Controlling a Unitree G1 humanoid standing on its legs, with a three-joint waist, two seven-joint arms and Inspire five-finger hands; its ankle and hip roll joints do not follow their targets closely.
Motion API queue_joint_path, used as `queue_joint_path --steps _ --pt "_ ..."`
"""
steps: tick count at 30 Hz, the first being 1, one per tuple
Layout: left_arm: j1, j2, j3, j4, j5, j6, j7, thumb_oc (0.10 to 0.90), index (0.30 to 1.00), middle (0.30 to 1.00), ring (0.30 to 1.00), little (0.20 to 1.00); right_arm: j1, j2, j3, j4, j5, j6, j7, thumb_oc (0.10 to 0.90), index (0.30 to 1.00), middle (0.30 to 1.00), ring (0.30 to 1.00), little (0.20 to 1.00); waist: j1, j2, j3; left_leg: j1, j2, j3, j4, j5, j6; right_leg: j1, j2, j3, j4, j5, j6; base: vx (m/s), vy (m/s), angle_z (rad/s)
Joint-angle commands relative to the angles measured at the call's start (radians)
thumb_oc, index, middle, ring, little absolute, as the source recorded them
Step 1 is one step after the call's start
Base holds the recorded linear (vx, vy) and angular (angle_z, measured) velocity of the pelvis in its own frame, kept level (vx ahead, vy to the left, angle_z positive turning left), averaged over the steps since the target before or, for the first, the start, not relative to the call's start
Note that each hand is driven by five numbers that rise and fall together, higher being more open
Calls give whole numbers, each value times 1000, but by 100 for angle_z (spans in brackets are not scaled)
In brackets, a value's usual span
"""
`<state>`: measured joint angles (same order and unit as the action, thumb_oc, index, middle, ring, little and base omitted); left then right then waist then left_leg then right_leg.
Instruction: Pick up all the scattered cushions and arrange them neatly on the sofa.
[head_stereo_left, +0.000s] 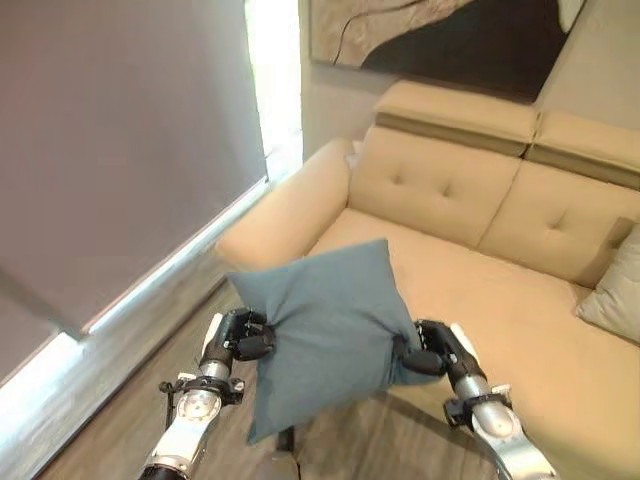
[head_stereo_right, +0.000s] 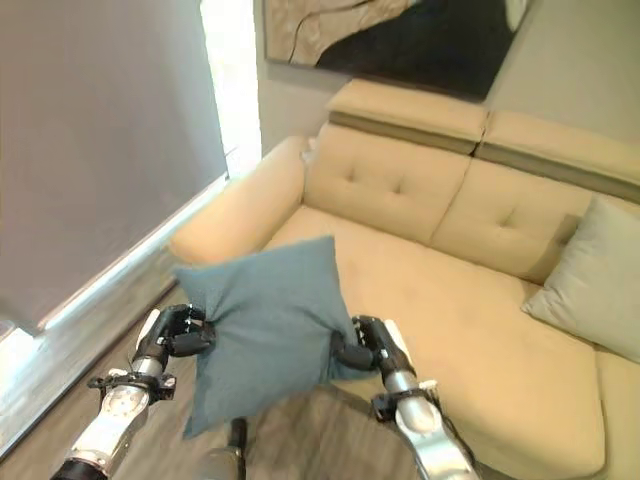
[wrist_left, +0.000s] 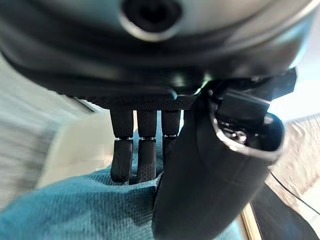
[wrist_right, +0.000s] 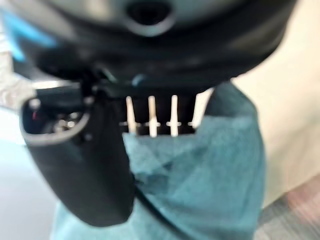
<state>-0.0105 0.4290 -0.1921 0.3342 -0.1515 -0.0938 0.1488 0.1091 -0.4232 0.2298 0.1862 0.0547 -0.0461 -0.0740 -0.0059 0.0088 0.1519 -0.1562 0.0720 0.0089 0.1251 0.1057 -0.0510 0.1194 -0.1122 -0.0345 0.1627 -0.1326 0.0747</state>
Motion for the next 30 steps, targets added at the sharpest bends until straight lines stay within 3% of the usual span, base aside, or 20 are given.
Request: queue_joint_path --steps 1,2,3,4,5,6,7,10,11,12,15,17,19,20,22,23,27,28,30 --pt "-100 9 16 -146 43 -151 20 400 300 300 300 300 -154 5 -75 -121 -25 -173 -26 400 300 300 300 300 16 46 -52 116 32 31 7 -112 -7 -90 32 -159 257 -34 45 196 202 -90" --pt "-88 13 22 -152 34 -151 28 400 300 300 300 300 -166 4 -72 -105 -46 -164 -22 400 300 300 300 300 10 60 -46 167 18 63 0 -149 21 -164 -28 -228 394 49 85 258 239 -83" --pt "-82 13 26 -154 35 -153 30 400 300 300 300 300 -167 4 -73 -102 -47 -161 -19 400 300 300 300 300 10 61 -45 184 12 86 -7 -160 30 -180 -64 -263 406 58 93 181 174 -57" --pt "-81 13 26 -154 35 -153 30 400 300 300 300 300 -167 4 -73 -103 -47 -160 -19 400 300 300 300 300 10 60 -45 186 10 87 -8 -161 31 -181 -66 -261 409 56 94 135 46 -64" --pt "-77 13 29 -154 39 -152 30 400 300 300 300 300 -171 8 -73 -101 -39 -159 -19 400 300 300 300 300 8 64 -47 202 8 107 -18 -175 37 -184 -96 -300 372 49 90 198 -42 -66" --pt "-66 15 29 -160 41 -154 25 400 300 300 300 300 -182 8 -72 -91 -25 -158 -16 400 300 300 300 300 6 69 -56 223 7 129 -39 -190 37 -192 -115 -331 257 29 70 203 -47 -65" --pt "-65 15 30 -160 41 -154 25 400 300 300 300 300 -182 7 -71 -90 -24 -159 -16 400 300 300 300 300 7 73 -56 227 11 130 -43 -189 35 -187 -109 -332 248 32 69 295 -140 -53" --pt "-105 17 19 -151 43 -166 15 400 300 300 300 300 -197 14 -71 -86 -24 -159 -31 400 300 300 300 300 -21 90 -63 264 18 119 -69 -219 3 -260 -175 -259 -12 121 92 321 -164 -31" --pt "-105 17 18 -151 43 -166 15 400 300 300 300 300 -197 14 -71 -87 -24 -159 -31 400 300 300 300 300 -20 91 -63 266 20 119 -70 -222 3 -256 -173 -259 -17 123 93 393 -136 -7" --pt "-127 15 4 -158 56 -176 16 400 300 300 300 300 -183 18 -79 -104 -41 -156 -37 400 300 300 300 300 -45 94 -61 298 22 106 -73 -244 -9 -269 -197 -194 -81 161 114 250 -86 8" --pt "-148 11 -10 -147 70 -177 11 400 300 300 300 300 -162 17 -94 -119 -46 -153 -34 400 300 300 300 300 -48 76 -66 319 12 113 -65 -269 -15 -233 -203 -206 -118 189 130 315 -148 41" --pt "-153 8 -20 -143 76 -180 13 400 300 300 300 300 -154 19 -95 -119 -46 -160 -36 400 300 300 300 300 -47 67 -84 332 24 112 -49 -283 -40 -209 -199 -236 -110 196 129 379 -243 42" --pt "-176 1 -23 -131 39 -175 24 400 300 300 300 300 -182 -6 -84 -121 -18 -167 -55 400 300 300 300 300 -57 75 -82 259 107 85 255 -195 -106 -171 -123 -246 -83 136 75 360 -337 33" --pt "-175 -2 -23 -134 27 -172 20 400 300 300 300 300 -194 -13 -81 -120 -8 -168 -61 400 300 300 300 300 -55 72 -71 206 128 77 389 -150 -115 -150 -107 -254 -85 117 48 206 -272 17" --pt "-173 -2 -15 -148 8 -168 25 400 300 300 300 300 -219 -20 -74 -128 4 -168 -68 400 300 300 300 300 -40 45 -44 122 128 73 604 -114 -108 -91 -91 -270 -101 91 4 193 -233 -9" --pt "-177 1 -14 -153 5 -169 31 400 300 300 300 300 -225 -22 -73 -132 -1 -164 -72 400 300 300 300 300 -37 32 -36 94 135 91 631 -109 -102 -67 -81 -267 -111 77 -7 226 -153 -38" --pt "-188 1 -9 -164 -4 -166 38 400 300 300 300 300 -233 -22 -73 -137 6 -160 -72 400 300 300 300 300 -15 28 -42 31 155 126 512 -143 -88 -31 -58 -254 -132 45 -4 265 50 -26" --pt "-194 13 -7 -181 5 -166 43 400 300 300 300 300 -253 -25 -66 -127 9 -163 -70 400 300 300 300 300 -1 42 -50 33 192 123 295 -154 -82 -12 -43 -243 -129 19 16 360 256 -21" --pt "-226 41 -18 -198 29 -165 44 400 300 300 300 300 -290 -50 -55 -118 -15 -169 -72 400 300 300 300 300 40 58 -57 31 221 37 38 -37 -104 29 -29 -223 -114 -20 30 449 287 -33"
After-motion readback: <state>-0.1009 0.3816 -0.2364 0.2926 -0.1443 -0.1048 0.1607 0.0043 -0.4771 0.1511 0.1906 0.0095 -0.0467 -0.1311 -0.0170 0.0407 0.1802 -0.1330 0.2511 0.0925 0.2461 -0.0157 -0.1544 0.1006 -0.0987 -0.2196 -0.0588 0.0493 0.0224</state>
